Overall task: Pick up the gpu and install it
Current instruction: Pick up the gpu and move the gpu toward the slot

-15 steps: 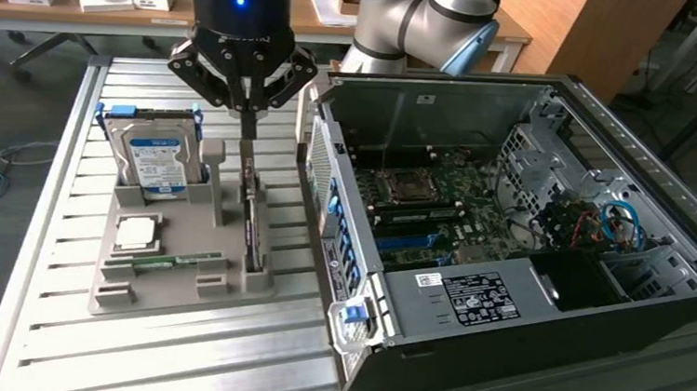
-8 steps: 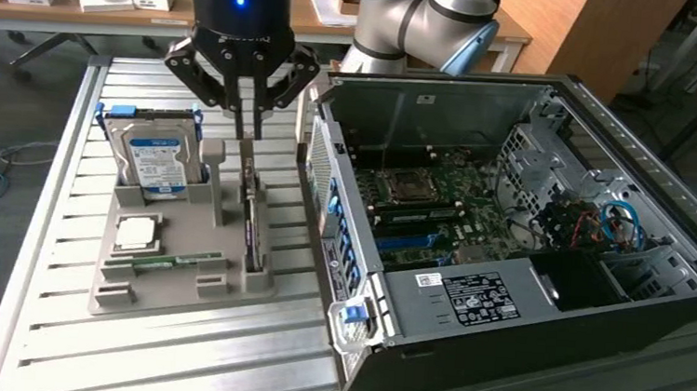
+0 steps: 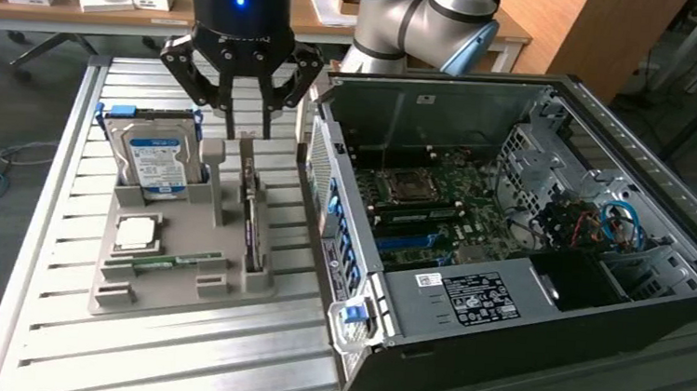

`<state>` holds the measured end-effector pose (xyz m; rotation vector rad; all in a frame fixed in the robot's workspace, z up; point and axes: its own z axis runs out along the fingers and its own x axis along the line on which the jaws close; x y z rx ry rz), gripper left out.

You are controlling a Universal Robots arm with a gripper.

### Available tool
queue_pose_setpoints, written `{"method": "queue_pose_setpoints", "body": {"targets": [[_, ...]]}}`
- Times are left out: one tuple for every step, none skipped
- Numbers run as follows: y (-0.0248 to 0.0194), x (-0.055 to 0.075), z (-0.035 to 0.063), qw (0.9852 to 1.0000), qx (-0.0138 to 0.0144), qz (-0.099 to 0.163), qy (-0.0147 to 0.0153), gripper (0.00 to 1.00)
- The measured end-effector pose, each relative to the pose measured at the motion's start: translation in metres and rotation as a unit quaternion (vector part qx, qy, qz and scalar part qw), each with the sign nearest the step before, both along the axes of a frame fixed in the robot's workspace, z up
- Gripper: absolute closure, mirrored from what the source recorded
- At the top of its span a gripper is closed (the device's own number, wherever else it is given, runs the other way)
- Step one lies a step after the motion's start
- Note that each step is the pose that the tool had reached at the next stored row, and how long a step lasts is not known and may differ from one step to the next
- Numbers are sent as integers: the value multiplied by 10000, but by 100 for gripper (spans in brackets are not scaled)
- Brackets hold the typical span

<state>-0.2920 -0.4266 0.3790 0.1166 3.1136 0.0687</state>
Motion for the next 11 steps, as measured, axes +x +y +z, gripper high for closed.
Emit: {"method": "queue_pose_setpoints", "body": {"targets": [[0, 0, -10, 10000, 0, 0, 0, 58], [0, 0, -24, 10000, 0, 0, 0, 58], [0, 0, -40, 10000, 0, 0, 0, 58], [0, 0, -58, 10000, 0, 0, 0, 58], [0, 0, -75, 10000, 0, 0, 1, 58], [0, 0, -93, 10000, -1, 0, 1, 58], [0, 0, -112, 10000, 0, 0, 1, 58], [0, 0, -130, 10000, 0, 0, 1, 58], [0, 0, -148, 10000, 0, 0, 1, 58], [0, 0, -167, 10000, 0, 0, 0, 58], [0, 0, -185, 10000, 0, 0, 0, 58]]}}
